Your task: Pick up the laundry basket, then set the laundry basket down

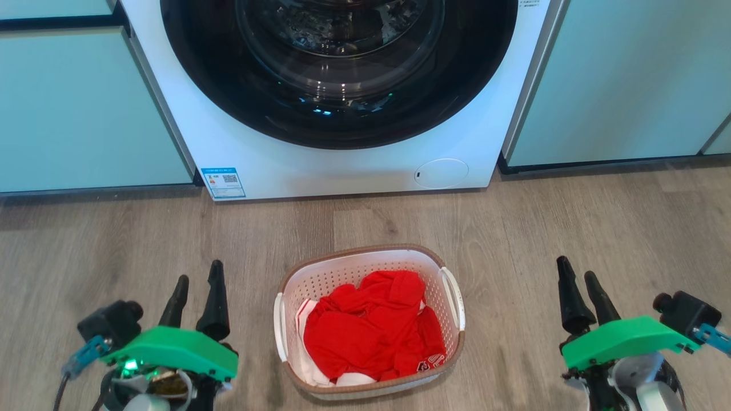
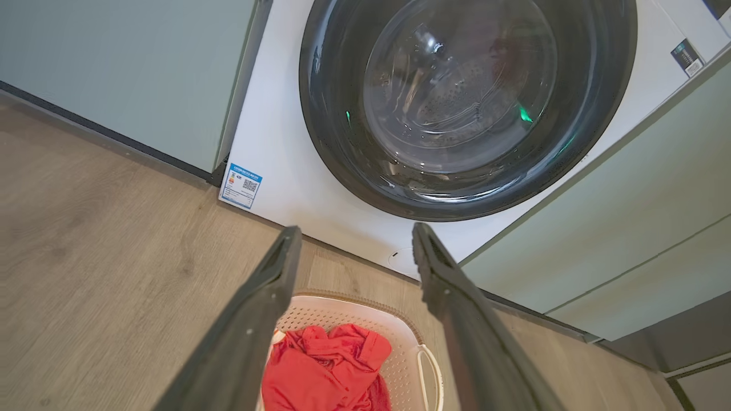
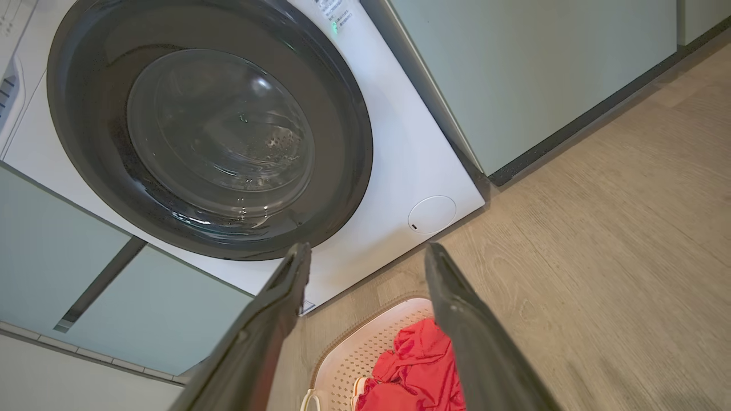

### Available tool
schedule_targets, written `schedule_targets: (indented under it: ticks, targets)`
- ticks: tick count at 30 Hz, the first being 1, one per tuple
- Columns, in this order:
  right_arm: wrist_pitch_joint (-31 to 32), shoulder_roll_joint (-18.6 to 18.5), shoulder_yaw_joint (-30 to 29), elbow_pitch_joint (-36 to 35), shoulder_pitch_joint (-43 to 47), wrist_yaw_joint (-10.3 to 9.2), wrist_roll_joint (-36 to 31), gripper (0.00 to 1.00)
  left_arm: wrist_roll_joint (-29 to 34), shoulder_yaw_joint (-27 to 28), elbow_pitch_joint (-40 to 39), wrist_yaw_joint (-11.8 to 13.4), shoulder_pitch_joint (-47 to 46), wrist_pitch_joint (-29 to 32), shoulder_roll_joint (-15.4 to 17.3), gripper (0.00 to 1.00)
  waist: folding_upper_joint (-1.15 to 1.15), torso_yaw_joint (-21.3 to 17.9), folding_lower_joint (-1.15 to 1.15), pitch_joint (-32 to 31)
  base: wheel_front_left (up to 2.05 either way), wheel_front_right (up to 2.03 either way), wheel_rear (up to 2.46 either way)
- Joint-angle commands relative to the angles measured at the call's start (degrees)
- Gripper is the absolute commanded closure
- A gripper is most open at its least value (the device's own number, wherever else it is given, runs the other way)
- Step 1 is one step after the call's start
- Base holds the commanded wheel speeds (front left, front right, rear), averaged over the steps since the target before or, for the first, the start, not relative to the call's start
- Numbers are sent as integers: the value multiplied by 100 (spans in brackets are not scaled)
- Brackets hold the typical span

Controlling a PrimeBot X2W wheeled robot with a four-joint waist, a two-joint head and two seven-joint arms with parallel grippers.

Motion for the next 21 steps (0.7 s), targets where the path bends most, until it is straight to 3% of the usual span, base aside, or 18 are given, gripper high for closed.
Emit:
schedule_targets:
  ticks: [1, 12, 21]
  targets:
    - [-93, -69, 109, -259, -161, 21, -195, 0, 206, 56, -266, 44, -129, -97, 109, 0, 0, -1, 0, -1, 0, 0, 0]
    - [-277, -78, 266, -360, -150, 24, -905, 0, 886, -129, -354, 266, -60, -281, 219, 0, 0, -21, 0, -9, 0, 0, 0]
    - [-428, -86, 370, -436, -127, 26, -1474, 0, 1418, -162, -415, 298, 5, -433, 212, 0, 0, -32, 0, -17, 0, 0, 0]
